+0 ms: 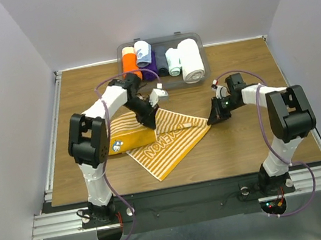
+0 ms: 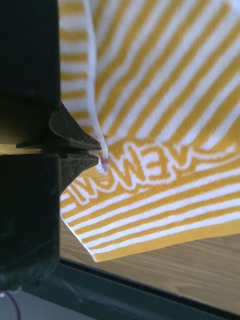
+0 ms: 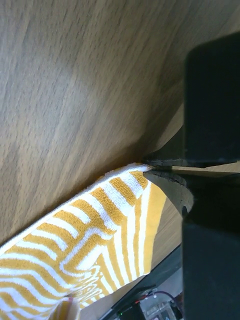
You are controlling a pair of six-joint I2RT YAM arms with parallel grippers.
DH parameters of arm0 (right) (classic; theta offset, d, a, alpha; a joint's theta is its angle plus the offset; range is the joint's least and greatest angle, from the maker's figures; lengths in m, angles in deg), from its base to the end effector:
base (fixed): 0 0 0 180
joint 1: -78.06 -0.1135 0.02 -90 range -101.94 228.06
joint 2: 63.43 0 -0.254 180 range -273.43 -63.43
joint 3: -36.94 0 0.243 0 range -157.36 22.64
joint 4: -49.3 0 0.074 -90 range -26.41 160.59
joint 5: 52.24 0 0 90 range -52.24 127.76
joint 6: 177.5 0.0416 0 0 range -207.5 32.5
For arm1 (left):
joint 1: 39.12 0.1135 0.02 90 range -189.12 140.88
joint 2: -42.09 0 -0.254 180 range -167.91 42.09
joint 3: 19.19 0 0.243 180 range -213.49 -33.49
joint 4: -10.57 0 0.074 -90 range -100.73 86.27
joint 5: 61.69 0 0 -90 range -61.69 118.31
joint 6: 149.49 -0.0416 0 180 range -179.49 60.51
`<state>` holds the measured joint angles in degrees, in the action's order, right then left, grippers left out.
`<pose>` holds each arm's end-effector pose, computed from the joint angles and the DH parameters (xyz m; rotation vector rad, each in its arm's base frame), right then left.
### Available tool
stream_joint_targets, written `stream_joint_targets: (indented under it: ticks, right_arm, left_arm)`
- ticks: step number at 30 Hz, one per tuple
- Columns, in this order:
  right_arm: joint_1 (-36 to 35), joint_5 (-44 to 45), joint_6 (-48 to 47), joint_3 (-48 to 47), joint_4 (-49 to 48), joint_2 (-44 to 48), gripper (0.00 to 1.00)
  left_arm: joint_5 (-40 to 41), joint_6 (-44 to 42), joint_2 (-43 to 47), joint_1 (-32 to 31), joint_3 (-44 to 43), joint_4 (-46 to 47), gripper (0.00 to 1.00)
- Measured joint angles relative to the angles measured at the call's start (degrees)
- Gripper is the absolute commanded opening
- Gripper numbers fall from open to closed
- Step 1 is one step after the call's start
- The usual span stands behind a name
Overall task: Roll the towels
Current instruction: Flatten the towel
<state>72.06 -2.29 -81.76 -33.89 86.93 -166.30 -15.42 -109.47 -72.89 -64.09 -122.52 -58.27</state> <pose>0.3148 0.0600 0.1330 -0.1816 2.6859 1.0232 0.3346 -0.1875 0.1920 1.6819 2.0485 -0.9901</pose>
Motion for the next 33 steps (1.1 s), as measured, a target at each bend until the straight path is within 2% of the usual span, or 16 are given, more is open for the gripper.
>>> stream_joint_targets:
  ticks: [5,9,12,17,24,28,33]
  right_arm:
    - [1.99,1.33,-1.86,-0.15,0.31,6.36,0.01]
    - [5.66,4.07,-5.53,-2.32,1.7,12.24,0.0]
    - [7.61,6.34,-7.8,-4.02,2.51,14.6,0.0]
    - [11.28,10.36,-11.32,-8.74,5.81,17.81,0.0]
    - [15.08,16.7,-16.7,-16.85,7.61,23.37,0.01]
    - [16.37,19.45,-19.5,-20.5,8.35,26.84,0.01]
    - [16.81,21.97,-22.05,-24.35,8.83,30.88,0.0]
  left_arm:
    - [3.5,9.38,9.75,6.05,-0.63,8.44,0.0]
    - [8.46,17.05,20.57,15.5,-1.86,18.32,0.0]
    - [12.37,20.61,26.69,21.33,-1.88,23.63,0.0]
    - [18.16,25.68,32.94,27.56,-1.88,30.21,0.0]
    - [22.08,29.66,36.57,34.21,-0.42,35.12,0.0]
    - [22.75,31.89,41.64,37.92,1.81,36.35,0.0]
    - [22.05,32.63,47.47,39.34,1.99,37.0,0.0]
